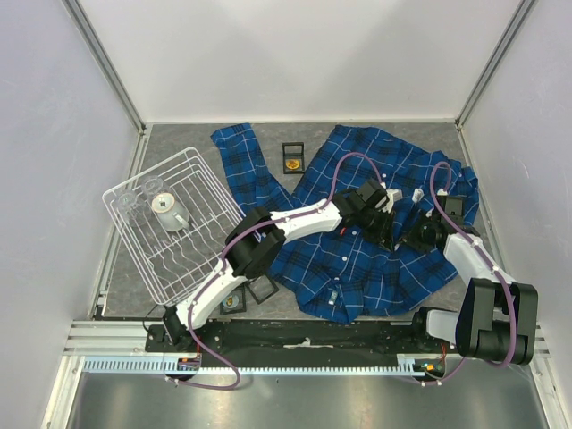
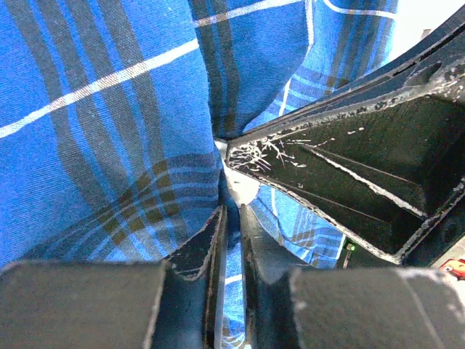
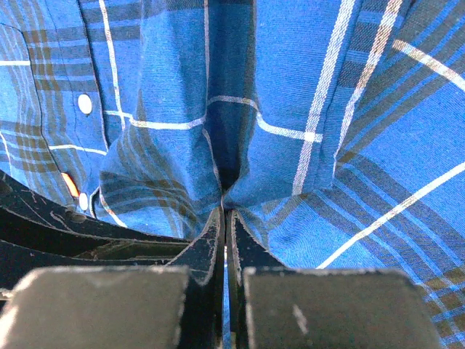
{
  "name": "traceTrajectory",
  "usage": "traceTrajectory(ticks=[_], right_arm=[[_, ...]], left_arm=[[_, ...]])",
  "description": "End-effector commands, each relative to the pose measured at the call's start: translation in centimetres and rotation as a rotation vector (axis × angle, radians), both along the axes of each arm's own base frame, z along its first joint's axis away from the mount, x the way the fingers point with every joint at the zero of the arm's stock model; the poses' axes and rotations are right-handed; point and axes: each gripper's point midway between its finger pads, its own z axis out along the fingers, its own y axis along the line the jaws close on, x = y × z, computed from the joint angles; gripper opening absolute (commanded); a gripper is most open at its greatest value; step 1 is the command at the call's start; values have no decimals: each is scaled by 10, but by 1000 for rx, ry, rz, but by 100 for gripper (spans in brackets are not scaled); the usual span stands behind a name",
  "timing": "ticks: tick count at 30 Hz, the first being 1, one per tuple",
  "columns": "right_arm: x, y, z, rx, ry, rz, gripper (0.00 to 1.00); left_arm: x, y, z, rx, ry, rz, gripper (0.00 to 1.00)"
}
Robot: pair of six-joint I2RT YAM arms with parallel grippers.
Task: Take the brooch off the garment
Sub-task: Remove the brooch from the clothes.
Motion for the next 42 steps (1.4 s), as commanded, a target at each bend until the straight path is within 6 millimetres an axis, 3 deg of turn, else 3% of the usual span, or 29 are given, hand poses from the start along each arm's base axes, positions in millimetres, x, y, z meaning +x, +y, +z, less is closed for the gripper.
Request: traceTrajectory(ticks=[1,15,23,31,42], right_arm=[[11,-6,8,-13,-45,-21,0],[8,-3,9,-14,-59,17,0],[10,-1,13,-2,-67,28,0],[10,2,13,12,-67,32,0],[6,6,12,26,-70,57,0]], left_arm=[[-8,-9,33,-74,12,-25,17],[19,-6,25,-63,19,39,14],[17,-14,19,-80,48,25,15],[9,-12,-2,-40,68,23,14],[9,-24,-8,-52,110,22,14]])
